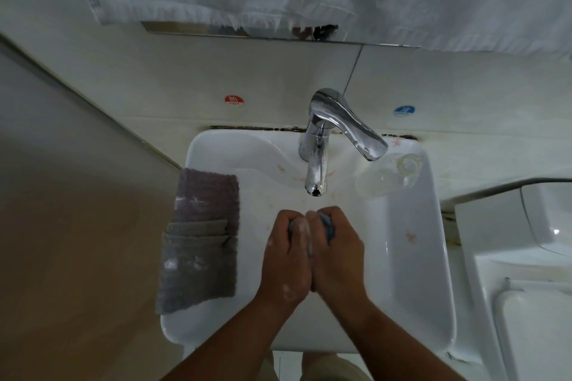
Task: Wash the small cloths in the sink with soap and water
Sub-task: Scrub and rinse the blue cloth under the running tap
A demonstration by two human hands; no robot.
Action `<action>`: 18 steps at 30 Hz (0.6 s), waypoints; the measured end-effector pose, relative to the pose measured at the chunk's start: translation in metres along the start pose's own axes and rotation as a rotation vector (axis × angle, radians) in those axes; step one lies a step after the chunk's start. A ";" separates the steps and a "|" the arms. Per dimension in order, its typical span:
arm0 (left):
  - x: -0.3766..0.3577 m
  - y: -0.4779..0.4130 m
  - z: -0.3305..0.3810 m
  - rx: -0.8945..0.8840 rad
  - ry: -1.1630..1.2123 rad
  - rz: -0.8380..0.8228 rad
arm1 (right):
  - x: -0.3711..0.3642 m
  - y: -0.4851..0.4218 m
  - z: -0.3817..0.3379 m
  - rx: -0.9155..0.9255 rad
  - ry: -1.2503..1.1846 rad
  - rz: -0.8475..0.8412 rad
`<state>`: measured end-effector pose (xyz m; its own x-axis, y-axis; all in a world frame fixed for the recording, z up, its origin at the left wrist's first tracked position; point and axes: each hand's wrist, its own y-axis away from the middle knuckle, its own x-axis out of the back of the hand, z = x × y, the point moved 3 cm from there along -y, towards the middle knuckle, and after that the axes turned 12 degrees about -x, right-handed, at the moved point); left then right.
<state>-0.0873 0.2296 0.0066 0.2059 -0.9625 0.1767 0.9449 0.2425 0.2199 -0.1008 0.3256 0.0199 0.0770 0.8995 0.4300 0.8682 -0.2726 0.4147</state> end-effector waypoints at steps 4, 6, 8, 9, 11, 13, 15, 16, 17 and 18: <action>0.004 -0.007 -0.001 0.043 0.062 0.015 | -0.007 0.017 0.003 0.066 0.029 -0.027; -0.007 0.012 0.007 0.041 0.099 -0.112 | -0.001 -0.014 0.004 -0.044 0.017 0.029; -0.010 0.015 0.008 0.039 0.088 -0.140 | 0.000 -0.023 0.005 -0.111 -0.005 0.030; -0.007 0.007 0.002 0.029 0.060 -0.109 | -0.003 -0.015 0.005 -0.111 -0.012 0.005; 0.003 -0.011 -0.007 0.024 -0.001 -0.041 | -0.011 0.012 0.003 -0.044 0.001 -0.053; 0.005 -0.009 -0.007 0.034 -0.003 -0.056 | -0.011 0.015 0.005 0.034 0.035 -0.055; -0.005 0.007 0.002 0.059 0.066 -0.148 | -0.004 -0.016 0.011 -0.057 0.021 0.012; -0.008 0.013 0.006 0.052 0.078 -0.174 | -0.002 -0.026 0.011 -0.126 -0.016 0.033; -0.009 0.013 0.006 0.032 0.063 -0.174 | -0.002 -0.029 0.013 -0.170 -0.045 0.043; -0.007 0.006 0.004 0.009 0.030 -0.145 | -0.004 -0.023 0.012 -0.175 -0.059 0.033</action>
<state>-0.0836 0.2385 0.0102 0.0752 -0.9906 0.1138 0.9631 0.1017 0.2492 -0.1153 0.3322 -0.0009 0.1377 0.9061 0.4001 0.7666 -0.3532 0.5362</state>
